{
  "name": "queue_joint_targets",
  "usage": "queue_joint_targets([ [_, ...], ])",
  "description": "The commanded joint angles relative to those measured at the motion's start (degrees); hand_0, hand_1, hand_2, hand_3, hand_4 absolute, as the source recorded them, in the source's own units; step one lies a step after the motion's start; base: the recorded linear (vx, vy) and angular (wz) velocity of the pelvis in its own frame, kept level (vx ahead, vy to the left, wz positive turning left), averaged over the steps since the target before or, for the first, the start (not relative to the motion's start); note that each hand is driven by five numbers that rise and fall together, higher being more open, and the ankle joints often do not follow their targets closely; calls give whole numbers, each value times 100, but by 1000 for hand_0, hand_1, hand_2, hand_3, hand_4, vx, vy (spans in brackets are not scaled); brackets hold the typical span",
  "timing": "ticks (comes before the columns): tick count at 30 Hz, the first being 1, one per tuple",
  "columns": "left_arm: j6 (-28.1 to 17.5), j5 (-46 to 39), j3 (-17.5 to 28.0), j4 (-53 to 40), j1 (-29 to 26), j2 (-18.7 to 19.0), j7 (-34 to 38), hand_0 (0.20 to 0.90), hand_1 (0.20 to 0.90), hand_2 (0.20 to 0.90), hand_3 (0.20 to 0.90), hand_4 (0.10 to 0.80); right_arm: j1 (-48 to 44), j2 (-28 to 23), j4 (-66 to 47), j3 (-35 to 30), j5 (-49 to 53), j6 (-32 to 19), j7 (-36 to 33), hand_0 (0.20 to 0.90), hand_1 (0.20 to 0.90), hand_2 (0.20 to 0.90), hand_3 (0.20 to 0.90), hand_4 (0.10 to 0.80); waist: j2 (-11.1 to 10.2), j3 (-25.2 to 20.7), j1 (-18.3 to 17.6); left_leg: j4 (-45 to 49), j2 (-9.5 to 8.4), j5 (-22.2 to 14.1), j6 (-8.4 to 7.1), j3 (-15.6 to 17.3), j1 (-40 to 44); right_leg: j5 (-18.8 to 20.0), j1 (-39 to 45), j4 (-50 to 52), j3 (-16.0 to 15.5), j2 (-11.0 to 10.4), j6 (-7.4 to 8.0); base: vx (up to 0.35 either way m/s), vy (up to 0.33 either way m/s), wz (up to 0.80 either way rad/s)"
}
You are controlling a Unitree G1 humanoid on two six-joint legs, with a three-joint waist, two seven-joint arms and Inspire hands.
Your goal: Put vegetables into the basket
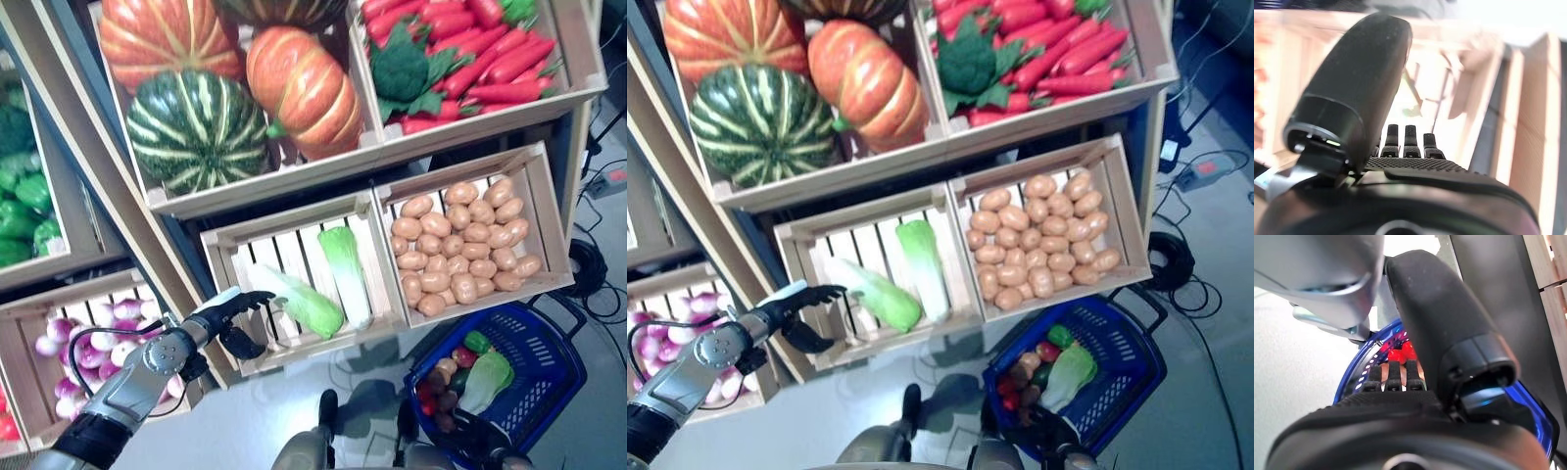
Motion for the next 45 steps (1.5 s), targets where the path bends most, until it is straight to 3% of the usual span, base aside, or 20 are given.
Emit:
queue_joint_targets([
  [1, -614, 949, 67, 143, -1105, 561, 1301, 900, 900, 900, 900, 800, -291, -97, -197, 310, 461, -399, 148, 900, 900, 900, 900, 800, -256, 261, -37, 75, 39, 35, -117, -88, -514, -124, -206, 404, 20, -181, 11, -84, -98, 19],
  [9, -690, 2041, -1080, 833, -2326, 429, 3016, 900, 900, 900, 900, 800, -865, -122, -309, 447, 804, -423, 119, 900, 900, 900, 900, 800, -398, 756, -91, 183, 37, 134, -174, -88, -1080, -77, -741, 590, -30, -132, -26, -99, -58, 2],
  [12, -636, 2213, -1269, 970, -2539, 369, 3364, 900, 900, 900, 900, 800, -981, -127, -341, 491, 844, -394, 90, 900, 900, 900, 900, 800, -414, 835, -111, 216, 41, 153, -187, -67, -1174, -62, -833, 618, -27, -136, -23, -93, -15, -4],
  [14, -604, 2656, -1649, 1321, -2922, 260, 4007, 900, 900, 900, 900, 800, -1200, -132, -344, 571, 908, -389, 80, 900, 900, 900, 900, 800, -444, 971, -162, 271, 46, 187, -222, -32, -1318, -17, -981, 650, -19, -154, -12, -116, -5, -3],
  [18, -527, 2844, -1914, 1612, -3186, 129, 4297, 900, 900, 900, 900, 800, -1403, -153, -399, 623, 900, -361, 70, 900, 900, 900, 900, 800, -470, 1092, -220, 311, 42, 215, -243, 33, -1442, 24, -1116, 674, -4, -178, 0, -75, 10, -1],
  [24, -437, 2867, -2230, 1935, -3444, -87, 4126, 900, 900, 900, 900, 800, -1696, -220, -487, 645, 862, -209, -51, 900, 900, 900, 900, 800, -449, 1242, -316, 394, 29, 232, -274, 98, -1580, 51, -1286, 754, 43, -219, 24, -46, 33, -4],
  [32, -384, 2728, -2435, 2014, -3477, -176, 3343, 900, 900, 900, 900, 800, -1855, -295, -581, 589, 800, -131, -96, 900, 900, 900, 900, 800, -420, 1362, -378, 540, -4, 193, -273, 136, -1693, 34, -1462, 924, 101, -257, 42, -3, 17, -4],
  [36, 5, 2499, -2613, 1909, -3451, -170, 2325, 900, 900, 900, 900, 800, -1942, -366, -708, 562, 798, -29, -133, 900, 900, 900, 900, 800, -399, 1436, -395, 618, 2, 174, -280, 135, -1756, 4, -1533, 1020, 105, -259, 52, 3, 1, -2],
  [45, 299, 2253, -2791, 1856, -3544, -134, 1923, 900, 900, 900, 900, 800, -2129, -362, -739, 533, 883, -5, -192, 900, 900, 900, 900, 800, -388, 1499, -396, 728, 22, 159, -289, 112, -1906, -47, -1688, 1160, 94, -242, 50, 0, 0, 0],
])
